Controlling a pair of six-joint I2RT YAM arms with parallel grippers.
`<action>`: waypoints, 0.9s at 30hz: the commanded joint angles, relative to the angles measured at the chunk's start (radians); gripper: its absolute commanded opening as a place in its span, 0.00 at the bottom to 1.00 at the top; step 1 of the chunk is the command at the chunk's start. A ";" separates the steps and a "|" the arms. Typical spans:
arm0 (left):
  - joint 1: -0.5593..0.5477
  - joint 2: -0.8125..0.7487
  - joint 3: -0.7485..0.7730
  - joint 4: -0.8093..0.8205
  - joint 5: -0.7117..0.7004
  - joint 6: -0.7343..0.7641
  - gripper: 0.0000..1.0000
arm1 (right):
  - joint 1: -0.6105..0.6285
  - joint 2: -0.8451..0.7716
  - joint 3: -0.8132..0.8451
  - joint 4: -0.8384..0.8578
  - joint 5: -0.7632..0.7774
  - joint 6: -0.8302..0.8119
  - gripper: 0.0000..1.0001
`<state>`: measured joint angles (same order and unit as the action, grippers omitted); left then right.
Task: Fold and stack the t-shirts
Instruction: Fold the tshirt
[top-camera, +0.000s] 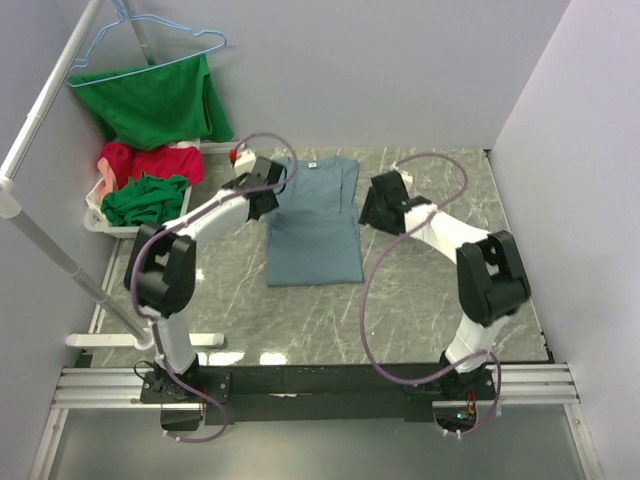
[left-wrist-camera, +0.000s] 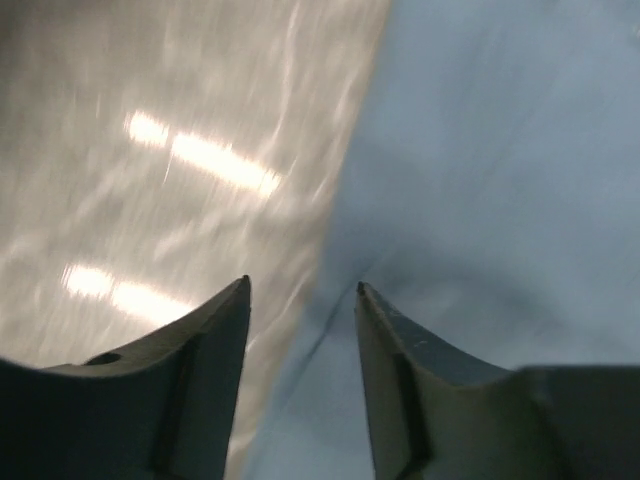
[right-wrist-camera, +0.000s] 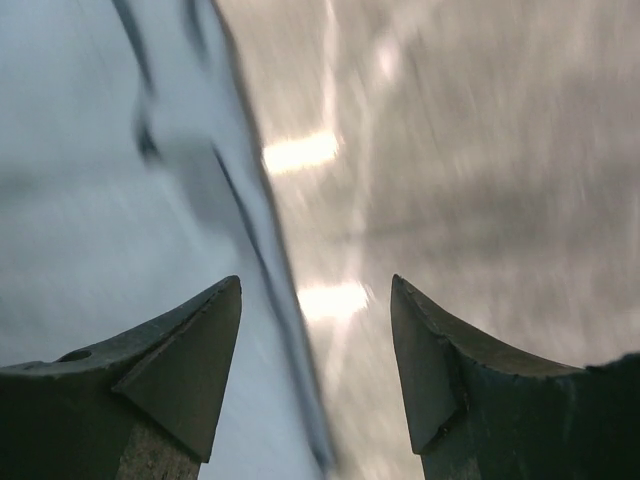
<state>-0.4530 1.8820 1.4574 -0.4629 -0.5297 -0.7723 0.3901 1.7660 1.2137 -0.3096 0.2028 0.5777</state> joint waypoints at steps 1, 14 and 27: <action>-0.004 -0.209 -0.241 0.094 0.180 0.008 0.54 | 0.007 -0.213 -0.160 0.066 -0.114 -0.019 0.68; -0.004 -0.382 -0.609 0.300 0.421 0.038 0.53 | 0.015 -0.310 -0.445 0.214 -0.325 -0.018 0.68; -0.009 -0.448 -0.752 0.299 0.522 -0.002 0.50 | 0.030 -0.307 -0.557 0.299 -0.378 0.011 0.64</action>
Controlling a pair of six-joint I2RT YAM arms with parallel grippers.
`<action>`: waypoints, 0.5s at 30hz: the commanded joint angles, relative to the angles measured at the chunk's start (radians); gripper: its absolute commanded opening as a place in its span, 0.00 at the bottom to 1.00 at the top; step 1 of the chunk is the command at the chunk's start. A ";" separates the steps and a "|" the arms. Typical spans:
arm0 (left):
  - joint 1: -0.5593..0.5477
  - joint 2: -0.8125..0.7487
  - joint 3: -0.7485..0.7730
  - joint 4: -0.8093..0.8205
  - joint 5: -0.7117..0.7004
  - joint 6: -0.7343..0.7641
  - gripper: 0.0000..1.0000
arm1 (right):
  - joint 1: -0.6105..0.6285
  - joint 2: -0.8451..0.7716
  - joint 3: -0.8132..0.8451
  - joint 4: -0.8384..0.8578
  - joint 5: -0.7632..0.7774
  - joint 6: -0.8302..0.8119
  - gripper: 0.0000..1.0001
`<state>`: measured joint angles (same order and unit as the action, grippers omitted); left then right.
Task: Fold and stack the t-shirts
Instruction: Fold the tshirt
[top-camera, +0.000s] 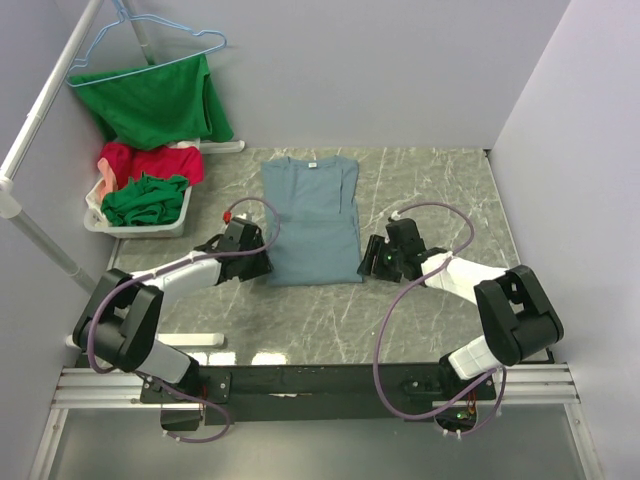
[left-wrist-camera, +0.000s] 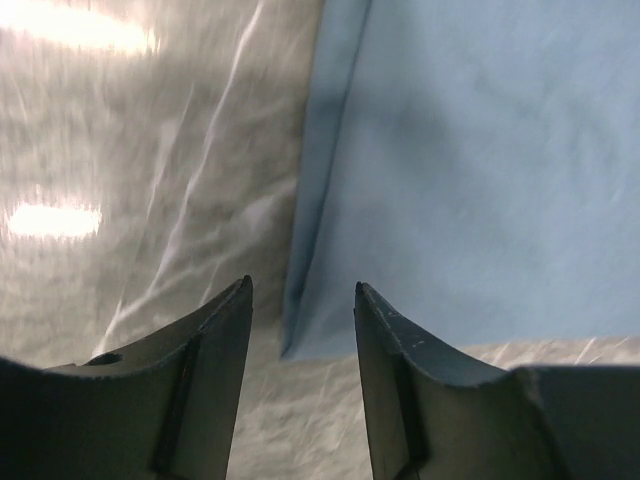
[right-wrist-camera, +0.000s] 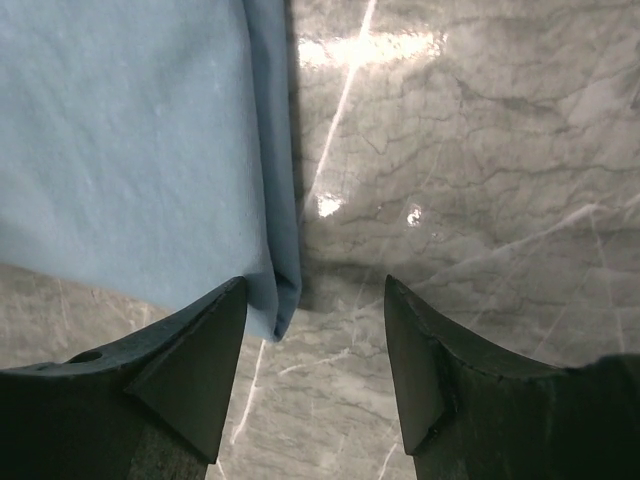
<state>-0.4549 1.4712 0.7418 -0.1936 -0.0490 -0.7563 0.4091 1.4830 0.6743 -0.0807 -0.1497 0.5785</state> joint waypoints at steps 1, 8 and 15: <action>-0.008 -0.035 -0.050 0.032 0.041 -0.020 0.50 | 0.010 -0.020 -0.019 0.073 -0.027 0.014 0.64; -0.008 0.004 -0.081 0.079 0.055 -0.026 0.48 | 0.017 0.014 -0.013 0.079 -0.053 0.024 0.59; -0.008 0.041 -0.074 0.091 0.070 -0.031 0.45 | 0.034 0.028 -0.016 0.105 -0.074 0.040 0.54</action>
<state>-0.4587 1.4849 0.6785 -0.1005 -0.0051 -0.7799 0.4271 1.4967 0.6647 -0.0360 -0.2035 0.6033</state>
